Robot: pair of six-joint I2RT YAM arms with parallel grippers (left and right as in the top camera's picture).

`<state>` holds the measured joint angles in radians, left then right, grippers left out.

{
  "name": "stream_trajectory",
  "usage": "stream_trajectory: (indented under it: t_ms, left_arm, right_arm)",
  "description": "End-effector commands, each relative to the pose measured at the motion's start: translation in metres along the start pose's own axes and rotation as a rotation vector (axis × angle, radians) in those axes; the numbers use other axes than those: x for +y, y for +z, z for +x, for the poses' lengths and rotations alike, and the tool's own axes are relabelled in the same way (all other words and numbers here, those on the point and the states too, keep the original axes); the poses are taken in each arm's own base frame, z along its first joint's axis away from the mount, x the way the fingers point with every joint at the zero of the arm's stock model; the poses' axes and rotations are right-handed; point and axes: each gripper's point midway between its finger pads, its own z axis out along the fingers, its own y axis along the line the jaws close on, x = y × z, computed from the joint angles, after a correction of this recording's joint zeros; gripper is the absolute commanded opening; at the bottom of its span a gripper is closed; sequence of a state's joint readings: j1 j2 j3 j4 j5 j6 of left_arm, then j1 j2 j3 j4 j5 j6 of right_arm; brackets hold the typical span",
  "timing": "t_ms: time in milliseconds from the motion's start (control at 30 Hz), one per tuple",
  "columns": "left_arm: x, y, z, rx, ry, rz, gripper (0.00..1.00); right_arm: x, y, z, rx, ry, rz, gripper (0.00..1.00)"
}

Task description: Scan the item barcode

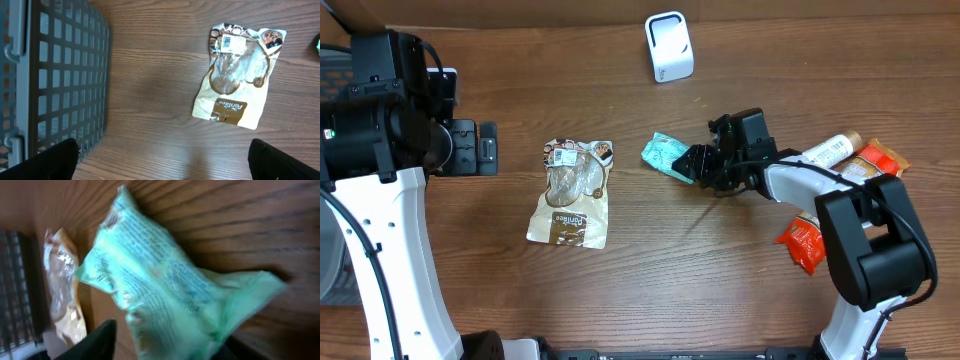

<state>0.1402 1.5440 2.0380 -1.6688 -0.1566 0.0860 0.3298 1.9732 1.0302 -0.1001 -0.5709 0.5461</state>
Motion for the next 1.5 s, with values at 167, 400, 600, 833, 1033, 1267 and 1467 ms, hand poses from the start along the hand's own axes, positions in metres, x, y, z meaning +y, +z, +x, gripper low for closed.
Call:
stream_trajectory:
  t_ms: [167,400,600,833,1033,1267,1467]
  left_arm:
    - [0.001,0.001,-0.001,0.000,0.015,0.003,1.00]
    - [0.001,0.001,-0.001,0.000,0.015,0.003,0.99]
    - [0.001,0.001,-0.001,0.000,0.015,0.003,1.00]
    - [0.001,0.001,-0.001,0.000,0.015,0.003,0.99]
    - [0.001,0.001,-0.001,0.000,0.015,0.003,1.00]
    - [0.001,0.001,-0.001,0.000,0.015,0.003,1.00]
    - [0.001,0.001,-0.001,0.000,0.015,0.003,1.00]
  right_arm:
    - [-0.044,0.019,0.022,0.054,0.074,0.101,0.15]
    - [-0.032,-0.003,0.019,0.125,0.000,-0.009,0.04]
    - [-0.021,-0.025,0.025,0.186,-0.140,0.011,0.04]
    - [-0.032,-0.016,0.048,0.251,-0.242,0.193,0.41]
    - [-0.030,-0.014,0.043,0.228,-0.259,0.184,0.54]
    - [-0.026,-0.012,0.021,0.148,-0.286,0.158,0.54]
    - [-0.033,0.001,0.021,0.150,-0.251,0.145,0.54]
